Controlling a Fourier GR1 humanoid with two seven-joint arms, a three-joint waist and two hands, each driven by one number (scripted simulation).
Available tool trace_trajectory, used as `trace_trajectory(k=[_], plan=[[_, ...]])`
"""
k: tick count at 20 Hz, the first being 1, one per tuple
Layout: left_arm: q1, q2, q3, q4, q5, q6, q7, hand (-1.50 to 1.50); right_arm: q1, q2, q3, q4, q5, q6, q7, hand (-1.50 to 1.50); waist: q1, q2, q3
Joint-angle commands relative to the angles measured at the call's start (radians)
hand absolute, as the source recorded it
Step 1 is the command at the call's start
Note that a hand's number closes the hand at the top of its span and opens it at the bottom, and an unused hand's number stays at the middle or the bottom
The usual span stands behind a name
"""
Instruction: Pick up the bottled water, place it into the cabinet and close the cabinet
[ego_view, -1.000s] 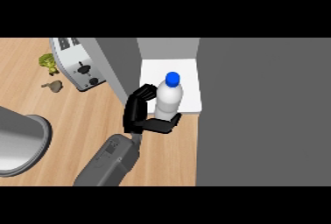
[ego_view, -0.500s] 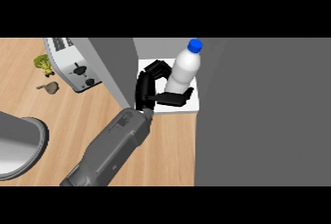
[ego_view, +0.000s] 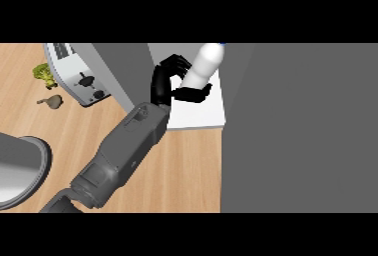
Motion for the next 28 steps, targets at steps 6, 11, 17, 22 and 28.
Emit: trace_trajectory(k=[6,11,17,22,28], plan=[[-0.064,0.012,0.131,0.198,0.038,0.031,-0.084,1.5,0.019,0.01,0.004,-0.035,-0.093,0.036,-0.005,-1.5,-0.018,0.007,-0.001],[-0.113,0.009,0.125,0.286,0.003,0.08,-0.116,1.5,-0.005,0.006,-0.012,-0.035,-0.092,0.043,-0.003,-1.5,-0.03,0.016,-0.001],[-0.146,0.029,0.1,0.345,-0.045,0.127,-0.159,-1.5,-0.003,0.001,-0.038,-0.022,-0.102,0.052,-0.004,-1.5,-0.038,0.017,-0.001],[-0.155,0.03,0.109,0.363,-0.046,0.116,-0.175,-1.5,-0.01,-0.019,-0.054,-0.024,-0.133,0.08,-0.002,-1.5,-0.042,0.022,-0.002],[-0.208,0.04,0.151,0.299,-0.013,-0.032,-0.209,-1.5,-0.005,0.011,-0.016,-0.007,-0.103,0.074,-0.007,-1.5,-0.033,0.018,-0.003]])
